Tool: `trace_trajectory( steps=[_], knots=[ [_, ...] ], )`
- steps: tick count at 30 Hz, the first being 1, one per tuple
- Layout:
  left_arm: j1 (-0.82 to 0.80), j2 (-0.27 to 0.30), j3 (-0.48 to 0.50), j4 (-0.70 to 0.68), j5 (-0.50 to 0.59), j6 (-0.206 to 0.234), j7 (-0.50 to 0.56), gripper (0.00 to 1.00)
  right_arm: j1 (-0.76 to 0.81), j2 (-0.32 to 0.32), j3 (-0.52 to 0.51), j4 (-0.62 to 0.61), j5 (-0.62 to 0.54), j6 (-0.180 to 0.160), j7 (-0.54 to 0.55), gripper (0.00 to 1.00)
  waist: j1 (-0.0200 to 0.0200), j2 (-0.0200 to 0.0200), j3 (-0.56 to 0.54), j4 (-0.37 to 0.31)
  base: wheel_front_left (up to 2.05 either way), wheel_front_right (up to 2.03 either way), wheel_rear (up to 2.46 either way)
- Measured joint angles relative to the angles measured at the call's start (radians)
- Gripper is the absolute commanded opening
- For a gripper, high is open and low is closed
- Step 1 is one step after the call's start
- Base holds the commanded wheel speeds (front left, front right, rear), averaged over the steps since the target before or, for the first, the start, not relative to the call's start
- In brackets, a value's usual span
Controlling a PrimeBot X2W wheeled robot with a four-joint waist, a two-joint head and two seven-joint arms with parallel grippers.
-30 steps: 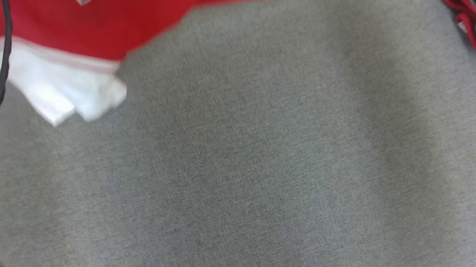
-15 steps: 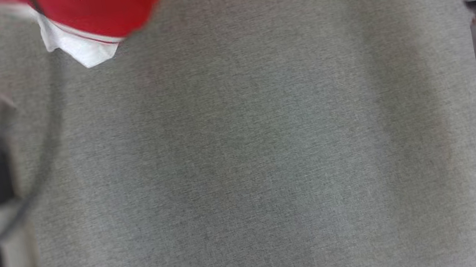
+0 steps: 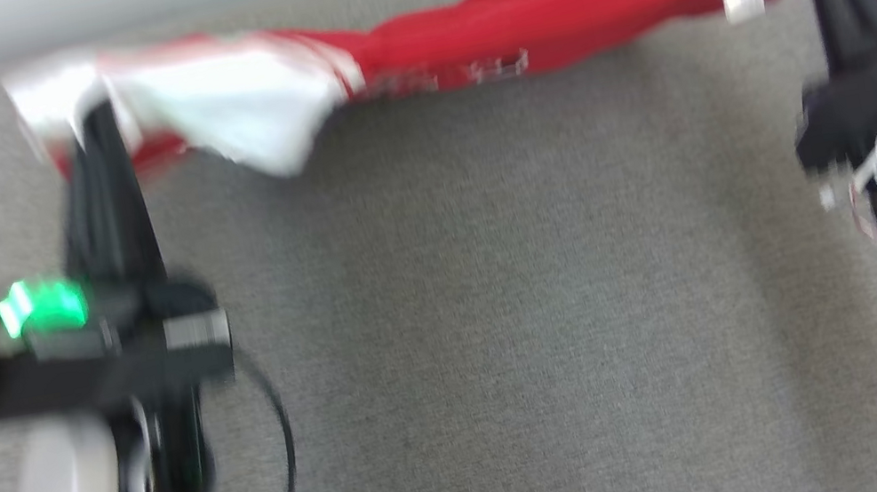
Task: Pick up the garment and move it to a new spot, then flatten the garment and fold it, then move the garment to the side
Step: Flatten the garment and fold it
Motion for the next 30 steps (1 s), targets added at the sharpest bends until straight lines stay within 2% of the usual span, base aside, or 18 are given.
trace_trajectory(
  steps=[3, 7, 10, 12, 16, 20, 30],
  knots=[
    [0.159, 0.014, 0.009, -0.078, -0.077, 0.0, 0.043, 0.0, 0.121, -0.021, 0.006, -0.078, 0.063, 0.0, 0.097, 0.0, -0.0001, -0.0001, -0.043, 0.006, 0.0, 0.0, 0.0],
    [0.351, 0.014, 0.025, -0.195, -0.267, 0.0, 0.129, 0.0, 0.271, -0.036, -0.024, -0.186, 0.13, 0.0, 0.213, 0.0, -0.0001, -0.0001, -0.095, 0.013, 0.0, 0.0, 0.0],
    [0.48, 0.038, -0.002, -0.245, -0.322, 0.0, 0.193, 0.0, 0.388, -0.03, -0.056, -0.267, 0.168, 0.0, 0.298, 0.0, -0.0002, -0.0002, -0.129, 0.021, 0.0, 0.0, 0.0],
    [0.567, 0.035, -0.022, -0.275, -0.382, 0.0, 0.218, 0.0, 0.493, 0.001, -0.095, -0.331, 0.21, 0.0, 0.373, 0.0, -0.0003, -0.0002, -0.154, 0.033, 0.0, 0.0, 0.0],
    [0.641, 0.039, -0.053, -0.282, -0.461, 0.0, 0.263, 0.0, 0.617, 0.025, -0.148, -0.378, 0.244, 0.0, 0.479, 0.0, 0.0, -0.0001, -0.176, 0.053, 0.0, 0.0, 0.0],
    [0.707, 0.076, -0.091, -0.278, -0.531, 0.0, 0.342, 0.0, 0.703, 0.061, -0.195, -0.431, 0.258, 0.0, 0.565, 0.0, -0.0001, -0.0002, -0.189, 0.065, 0.0, 0.0, 0.0],
    [0.812, 0.158, -0.079, -0.24, -0.624, 0.017, 0.443, 0.0, 0.874, 0.162, -0.283, -0.512, 0.271, 0.0, 0.742, 0.0, 0.0001, -0.0002, -0.187, 0.064, 0.0, 0.0, 0.0]
  ],
)
